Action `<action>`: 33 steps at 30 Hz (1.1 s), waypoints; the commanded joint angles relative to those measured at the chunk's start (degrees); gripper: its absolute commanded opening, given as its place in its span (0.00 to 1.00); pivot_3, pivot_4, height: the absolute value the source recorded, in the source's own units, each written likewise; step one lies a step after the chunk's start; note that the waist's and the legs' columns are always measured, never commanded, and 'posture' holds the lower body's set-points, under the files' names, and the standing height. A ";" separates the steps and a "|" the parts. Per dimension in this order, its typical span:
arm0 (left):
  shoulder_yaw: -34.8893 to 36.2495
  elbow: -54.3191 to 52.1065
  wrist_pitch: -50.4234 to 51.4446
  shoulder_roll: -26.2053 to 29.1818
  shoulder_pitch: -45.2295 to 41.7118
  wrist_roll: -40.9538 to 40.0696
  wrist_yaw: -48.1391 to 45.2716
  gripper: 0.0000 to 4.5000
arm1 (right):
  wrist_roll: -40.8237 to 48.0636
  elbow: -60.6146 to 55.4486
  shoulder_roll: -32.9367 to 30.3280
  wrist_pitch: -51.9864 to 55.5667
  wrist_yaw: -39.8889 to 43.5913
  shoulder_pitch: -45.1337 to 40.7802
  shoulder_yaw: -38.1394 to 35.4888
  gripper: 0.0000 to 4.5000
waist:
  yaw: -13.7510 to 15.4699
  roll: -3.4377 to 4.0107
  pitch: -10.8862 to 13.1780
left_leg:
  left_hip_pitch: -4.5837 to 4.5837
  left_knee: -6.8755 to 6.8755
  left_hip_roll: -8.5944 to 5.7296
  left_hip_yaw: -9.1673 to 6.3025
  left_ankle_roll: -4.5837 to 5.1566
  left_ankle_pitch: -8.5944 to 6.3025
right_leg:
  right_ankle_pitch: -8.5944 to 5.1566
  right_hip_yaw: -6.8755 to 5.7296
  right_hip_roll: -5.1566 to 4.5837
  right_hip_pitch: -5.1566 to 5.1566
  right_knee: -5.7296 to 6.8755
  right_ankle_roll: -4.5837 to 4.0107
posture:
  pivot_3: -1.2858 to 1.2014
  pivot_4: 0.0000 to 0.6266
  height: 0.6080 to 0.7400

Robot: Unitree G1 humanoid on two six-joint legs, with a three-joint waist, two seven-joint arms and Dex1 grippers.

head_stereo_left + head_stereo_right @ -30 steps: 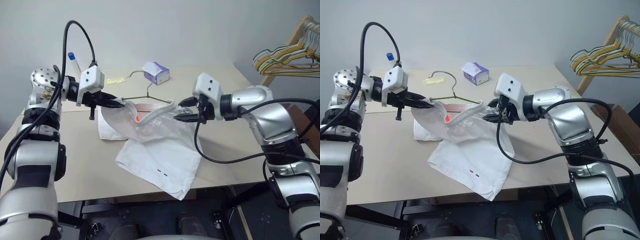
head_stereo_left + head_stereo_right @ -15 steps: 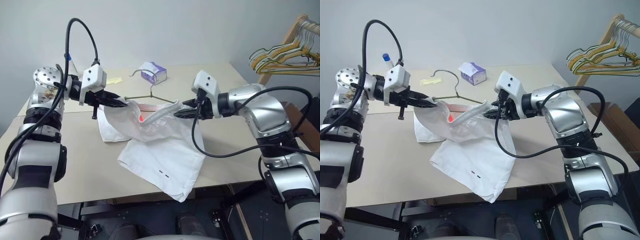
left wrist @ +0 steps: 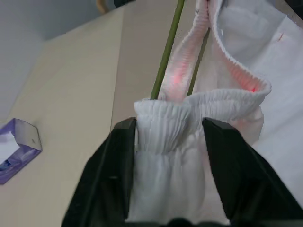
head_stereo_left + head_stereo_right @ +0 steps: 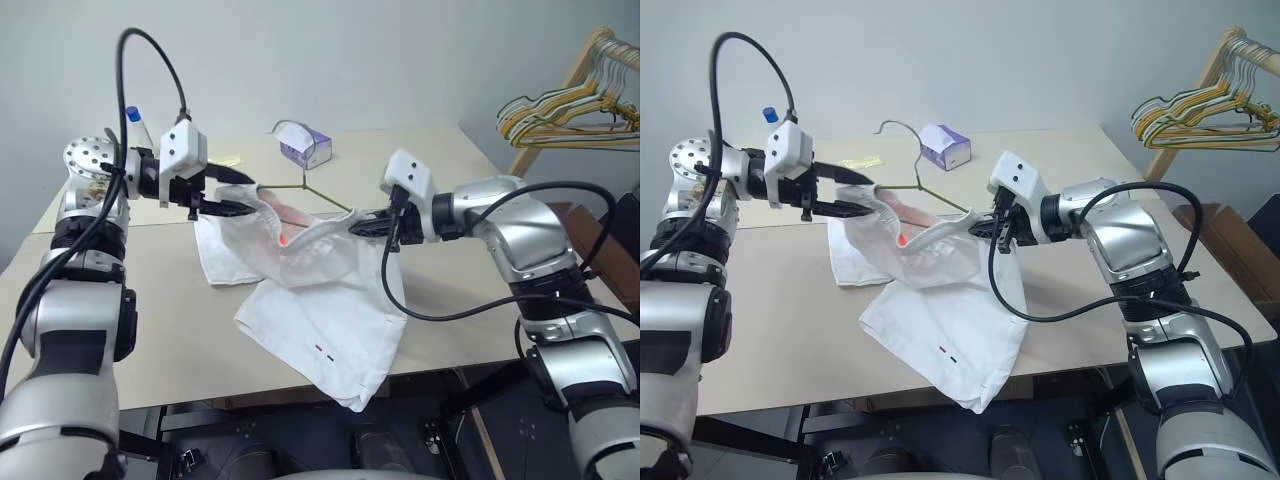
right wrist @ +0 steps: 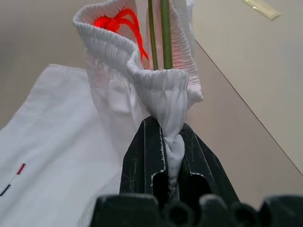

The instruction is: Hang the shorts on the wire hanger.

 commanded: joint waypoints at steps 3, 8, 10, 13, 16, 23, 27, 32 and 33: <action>6.33 0.12 0.77 0.94 -2.17 -1.45 8.73 0.98 | 1.09 -1.90 0.33 4.60 -5.47 1.13 -5.36 0.00 | -0.08 0.00 0.00 | 0.00 0.00 0.00 0.00 0.00 0.00 | 0.00 0.00 0.00 0.00 0.01 0.00 | 0.47 0.00 1.00; 11.09 -1.80 0.94 0.29 -0.03 -3.14 13.34 1.00 | 2.74 -5.47 1.19 11.52 -12.75 4.48 -11.36 0.00 | -0.06 0.00 0.00 | 0.01 0.00 0.00 -0.01 0.00 0.00 | 0.01 -0.01 0.00 0.01 0.01 0.01 | 0.47 0.00 1.00; 12.13 -4.80 3.04 -0.53 2.47 -5.09 10.44 1.00 | 3.72 -8.00 1.76 16.97 -16.33 5.37 -14.76 0.00 | -0.07 0.00 0.00 | 0.01 0.00 0.00 -0.01 0.00 0.00 | 0.01 -0.01 -0.01 0.01 0.02 0.01 | 0.47 0.00 1.00; 13.39 -12.88 7.13 -2.26 7.62 -9.03 7.67 1.00 | 4.51 -12.73 2.10 27.42 -21.89 6.49 -19.85 0.00 | -0.14 0.04 -0.02 | 0.02 0.00 0.00 0.00 -0.01 0.00 | 0.01 0.00 -0.02 0.01 0.13 0.01 | 0.47 0.00 1.00; 14.25 -23.48 11.88 -4.22 12.96 -12.70 8.77 1.00 | 4.87 -17.60 4.50 38.83 -27.89 7.10 -28.11 0.00 | 0.02 0.04 -0.02 | 0.00 0.03 0.00 -0.03 -0.01 0.00 | 0.01 -0.01 -0.03 0.01 0.46 0.01 | 0.46 0.00 1.00; 14.76 -40.57 20.41 -6.89 20.56 -18.13 13.78 1.00 | -2.35 -19.08 10.05 50.49 -45.76 7.09 -40.98 0.00 | -0.31 0.10 -0.07 | 0.08 0.07 -0.02 -0.04 0.00 0.00 | 0.01 0.05 -0.04 0.07 0.46 0.01 | 0.45 0.00 1.00; 15.42 -45.60 24.40 -8.89 23.41 -21.96 15.53 1.00 | -8.30 -21.98 15.42 50.49 -56.10 6.92 -47.46 0.00 | -0.95 0.24 -0.15 | 0.17 0.07 -0.03 -0.04 -0.01 0.00 | 0.00 0.11 -0.04 0.08 0.43 0.02 | 0.44 0.00 1.00; 15.25 -51.46 26.75 -10.07 26.58 -24.33 16.80 1.00 | -17.34 -24.33 20.77 50.49 -66.36 4.06 -49.92 0.00 | -2.77 0.28 -0.16 | 0.15 0.06 -0.05 -0.05 0.00 0.00 | 0.00 0.16 -0.04 0.06 0.45 0.03 | 0.44 0.00 1.00; 15.31 -52.25 27.19 -10.32 27.00 -24.77 17.08 1.00 | -19.44 -25.08 21.84 50.49 -68.30 3.47 -50.07 0.00 | -3.19 0.29 -0.16 | 0.15 0.06 -0.05 -0.05 -0.01 0.00 | 0.00 0.17 -0.04 0.06 0.44 0.03 | 0.44 0.00 1.00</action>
